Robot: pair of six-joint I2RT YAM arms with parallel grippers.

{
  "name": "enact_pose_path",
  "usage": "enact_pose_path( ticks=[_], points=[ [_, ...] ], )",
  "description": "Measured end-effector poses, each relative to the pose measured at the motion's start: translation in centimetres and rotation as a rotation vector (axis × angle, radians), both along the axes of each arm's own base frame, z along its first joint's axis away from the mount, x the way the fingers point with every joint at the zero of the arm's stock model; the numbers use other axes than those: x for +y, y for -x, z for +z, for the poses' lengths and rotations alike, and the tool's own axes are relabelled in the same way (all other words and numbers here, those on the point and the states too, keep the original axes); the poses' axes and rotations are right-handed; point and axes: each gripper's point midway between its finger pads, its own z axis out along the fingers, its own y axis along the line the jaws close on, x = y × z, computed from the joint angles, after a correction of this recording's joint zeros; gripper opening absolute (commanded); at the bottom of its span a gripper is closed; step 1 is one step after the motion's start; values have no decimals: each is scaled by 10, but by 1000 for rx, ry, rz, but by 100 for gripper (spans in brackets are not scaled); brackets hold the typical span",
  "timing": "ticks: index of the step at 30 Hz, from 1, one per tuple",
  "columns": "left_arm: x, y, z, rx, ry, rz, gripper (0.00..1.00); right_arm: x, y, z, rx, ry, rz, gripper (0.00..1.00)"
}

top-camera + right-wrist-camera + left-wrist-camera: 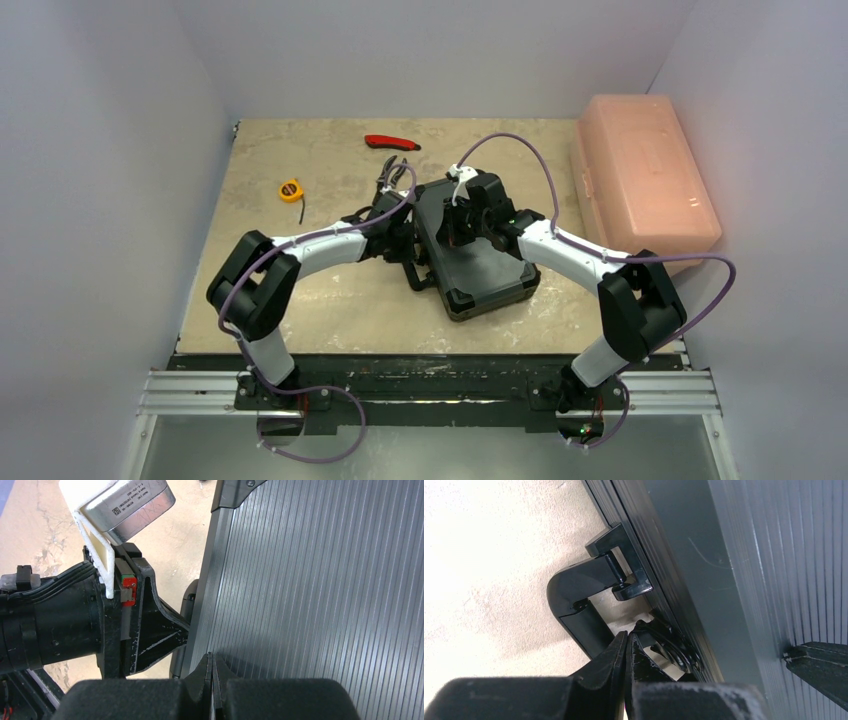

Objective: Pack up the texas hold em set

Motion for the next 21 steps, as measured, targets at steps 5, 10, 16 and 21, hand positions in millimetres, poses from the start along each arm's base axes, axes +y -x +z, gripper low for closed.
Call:
enact_pose_path(
  ticks=[5,10,16,21],
  points=[
    [1,0,-1,-1,-11,5,2,0,0,0,0,1,-1,0],
    [8,1,9,-24,-40,22,9,-2,4,1,8,8,0,7],
    [22,-1,66,-154,-28,57,25,-10,17,7,31,34,-8,59],
    [37,3,109,-255,-15,72,54,-17,22,21,25,47,-16,99]
  ],
)
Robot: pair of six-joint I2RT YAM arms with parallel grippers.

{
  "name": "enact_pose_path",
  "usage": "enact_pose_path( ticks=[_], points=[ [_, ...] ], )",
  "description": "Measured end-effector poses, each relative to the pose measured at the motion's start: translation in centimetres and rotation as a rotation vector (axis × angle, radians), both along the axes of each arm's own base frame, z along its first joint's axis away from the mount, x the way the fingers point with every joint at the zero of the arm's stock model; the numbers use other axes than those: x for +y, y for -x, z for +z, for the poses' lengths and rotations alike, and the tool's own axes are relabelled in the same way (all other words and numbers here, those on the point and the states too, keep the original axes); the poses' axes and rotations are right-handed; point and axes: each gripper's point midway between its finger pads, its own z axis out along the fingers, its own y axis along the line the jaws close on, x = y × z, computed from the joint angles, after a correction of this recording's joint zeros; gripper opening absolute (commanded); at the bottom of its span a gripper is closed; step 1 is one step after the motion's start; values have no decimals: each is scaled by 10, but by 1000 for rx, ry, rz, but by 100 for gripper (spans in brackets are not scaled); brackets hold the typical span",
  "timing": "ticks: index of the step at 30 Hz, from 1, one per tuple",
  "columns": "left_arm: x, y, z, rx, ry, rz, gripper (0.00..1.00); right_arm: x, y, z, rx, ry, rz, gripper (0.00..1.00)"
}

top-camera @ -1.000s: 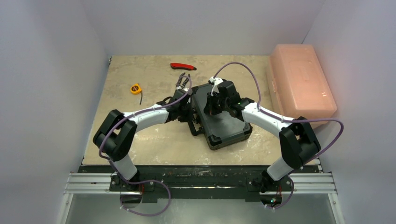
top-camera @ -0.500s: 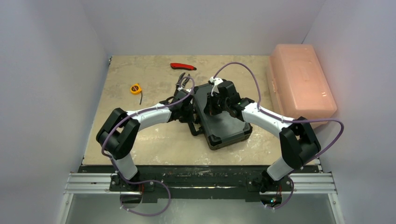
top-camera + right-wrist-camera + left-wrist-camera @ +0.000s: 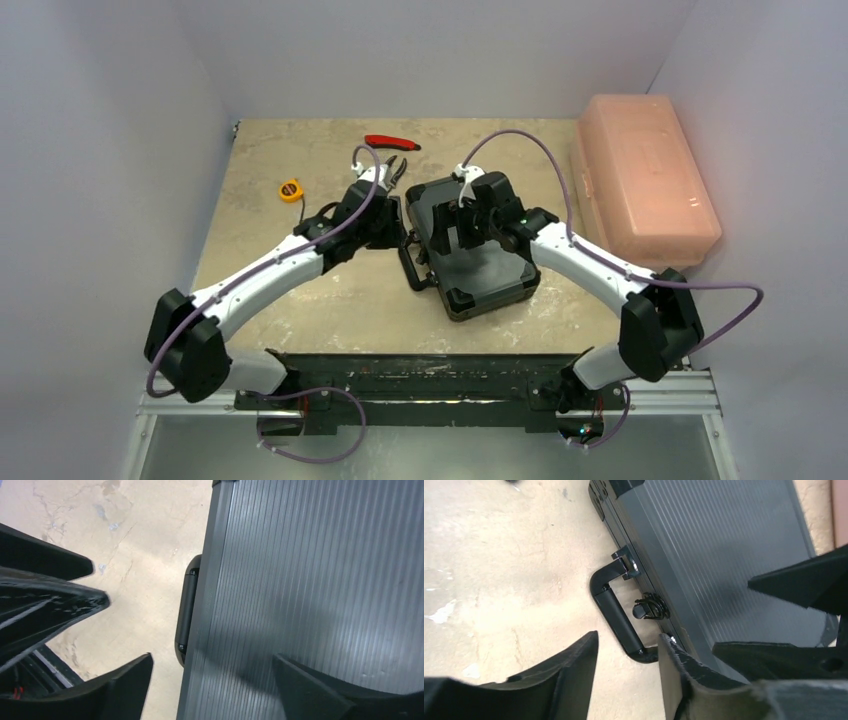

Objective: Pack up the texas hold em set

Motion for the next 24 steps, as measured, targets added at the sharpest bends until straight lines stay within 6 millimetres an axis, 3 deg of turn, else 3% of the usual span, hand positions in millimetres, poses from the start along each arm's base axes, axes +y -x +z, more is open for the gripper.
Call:
enact_pose_path(
  ticks=[5,9,17,24],
  points=[
    [22,13,35,-85,-7,8,82,-1,-3,34,-61,-33,-9,99],
    [41,27,63,-151,-17,13,96,-1,-3,75,-150,-97,-12,99],
    [91,61,111,-282,-47,59,98,-10,3,141,-315,-208,-43,99],
    [130,82,145,-368,-93,120,98,-26,17,219,-514,-360,-74,99]
  ],
)
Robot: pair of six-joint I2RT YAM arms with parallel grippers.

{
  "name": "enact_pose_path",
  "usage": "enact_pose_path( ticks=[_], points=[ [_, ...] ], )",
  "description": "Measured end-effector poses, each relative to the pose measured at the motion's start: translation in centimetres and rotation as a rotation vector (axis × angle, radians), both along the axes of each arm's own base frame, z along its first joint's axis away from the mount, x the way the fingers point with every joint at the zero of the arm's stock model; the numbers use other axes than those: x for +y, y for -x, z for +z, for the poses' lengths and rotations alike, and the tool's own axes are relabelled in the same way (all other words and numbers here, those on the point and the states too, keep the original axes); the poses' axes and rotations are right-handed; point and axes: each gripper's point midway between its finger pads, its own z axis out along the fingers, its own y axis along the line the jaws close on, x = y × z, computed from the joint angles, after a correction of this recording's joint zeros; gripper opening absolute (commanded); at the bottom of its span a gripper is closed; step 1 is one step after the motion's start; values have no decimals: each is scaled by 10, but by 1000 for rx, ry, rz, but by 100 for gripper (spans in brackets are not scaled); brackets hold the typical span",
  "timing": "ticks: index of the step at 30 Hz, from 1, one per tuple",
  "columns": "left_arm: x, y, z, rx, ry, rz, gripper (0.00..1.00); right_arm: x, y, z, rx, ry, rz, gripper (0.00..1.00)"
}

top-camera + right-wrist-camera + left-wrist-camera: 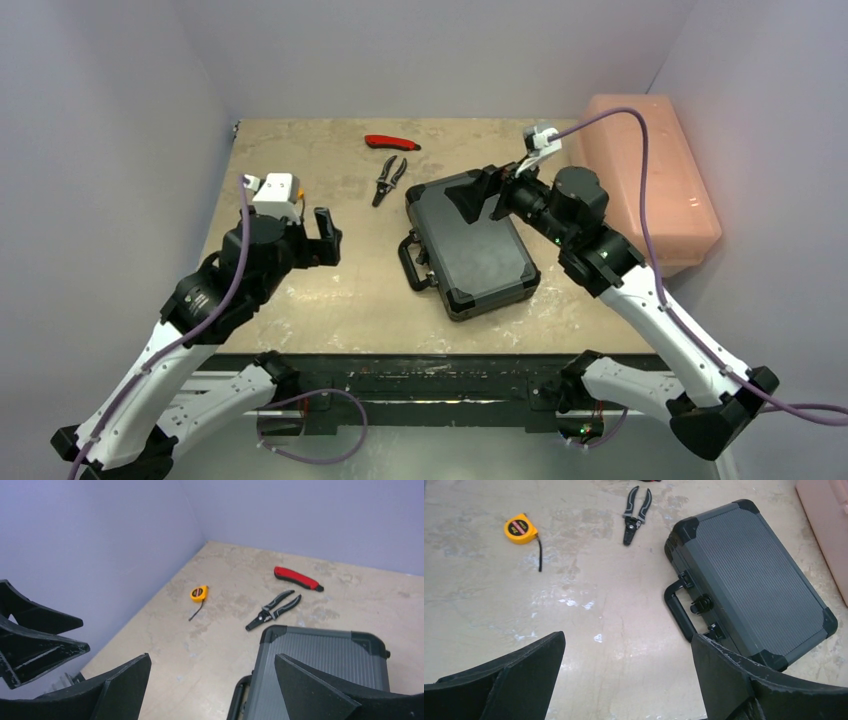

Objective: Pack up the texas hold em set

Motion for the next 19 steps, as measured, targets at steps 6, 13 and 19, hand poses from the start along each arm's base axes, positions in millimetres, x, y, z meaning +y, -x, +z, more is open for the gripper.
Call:
enact_pose_path(
  ticks=[6,13,19],
  points=[
    [24,6,8,-56,-94,30,98,-7,8,29,-77,-70,-7,99],
    [36,11,-20,-39,-173,38,98,-8,7,19,-64,-69,-19,99],
    [41,11,-24,-38,-192,49,98,-9,6,21,-71,-74,-27,99]
  ],
)
